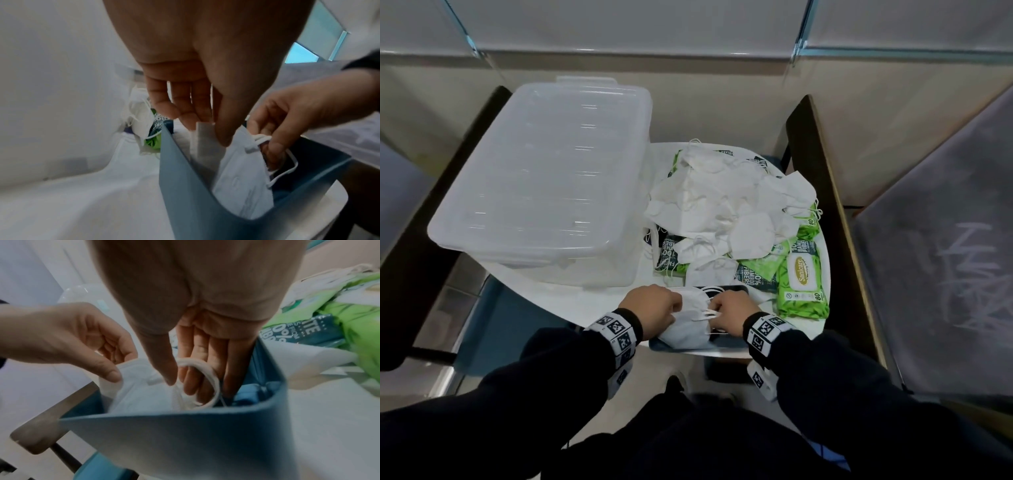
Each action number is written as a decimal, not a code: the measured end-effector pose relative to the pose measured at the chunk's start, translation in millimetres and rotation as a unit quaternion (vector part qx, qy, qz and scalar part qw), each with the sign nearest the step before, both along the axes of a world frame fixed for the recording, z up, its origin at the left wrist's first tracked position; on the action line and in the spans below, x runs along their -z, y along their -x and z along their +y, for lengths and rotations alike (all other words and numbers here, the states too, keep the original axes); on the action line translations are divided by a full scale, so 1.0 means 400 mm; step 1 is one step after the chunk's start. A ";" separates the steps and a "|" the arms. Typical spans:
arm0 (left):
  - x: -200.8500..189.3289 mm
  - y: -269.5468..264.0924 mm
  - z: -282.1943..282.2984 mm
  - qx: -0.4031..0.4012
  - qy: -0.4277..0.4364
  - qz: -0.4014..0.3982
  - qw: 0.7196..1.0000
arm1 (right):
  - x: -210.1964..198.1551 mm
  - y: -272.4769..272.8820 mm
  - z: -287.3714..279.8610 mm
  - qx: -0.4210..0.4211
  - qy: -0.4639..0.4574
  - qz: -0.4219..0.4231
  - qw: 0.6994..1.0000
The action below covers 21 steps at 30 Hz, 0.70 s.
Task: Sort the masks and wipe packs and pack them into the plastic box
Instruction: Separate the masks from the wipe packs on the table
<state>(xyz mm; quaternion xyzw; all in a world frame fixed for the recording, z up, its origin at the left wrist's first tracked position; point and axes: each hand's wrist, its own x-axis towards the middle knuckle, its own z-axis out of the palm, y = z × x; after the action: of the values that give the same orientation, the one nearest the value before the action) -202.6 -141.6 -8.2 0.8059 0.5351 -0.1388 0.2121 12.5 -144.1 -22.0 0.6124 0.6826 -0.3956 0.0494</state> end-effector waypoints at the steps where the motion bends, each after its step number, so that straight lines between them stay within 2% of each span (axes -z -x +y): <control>1: 0.004 -0.001 0.005 0.025 -0.015 0.014 0.999 | 0.000 -0.004 0.000 0.008 -0.007 -0.001 1.000; 5: 0.017 -0.008 0.009 0.085 -0.112 0.016 0.990 | -0.007 -0.025 0.002 0.072 -0.062 0.000 0.995; 7: 0.031 -0.010 0.002 0.080 -0.125 -0.001 0.989 | -0.013 -0.028 0.006 0.093 -0.096 0.002 0.991; 10: 0.055 -0.012 -0.006 0.087 -0.134 -0.008 0.987 | -0.017 -0.023 0.016 0.082 -0.130 -0.013 0.988; 16: 0.069 -0.001 -0.011 0.137 -0.131 -0.008 0.982 | -0.012 -0.001 0.018 0.059 -0.096 -0.044 0.993; 21: 0.067 0.011 -0.003 0.122 -0.131 -0.035 0.983 | -0.009 0.020 0.014 0.067 -0.035 -0.042 0.996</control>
<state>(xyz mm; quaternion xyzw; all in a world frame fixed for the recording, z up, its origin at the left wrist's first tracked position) -207.1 -142.9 -35.2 0.8902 0.4387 -0.0638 0.1051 4.5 -138.5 -18.3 0.6744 0.6507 -0.3475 0.0302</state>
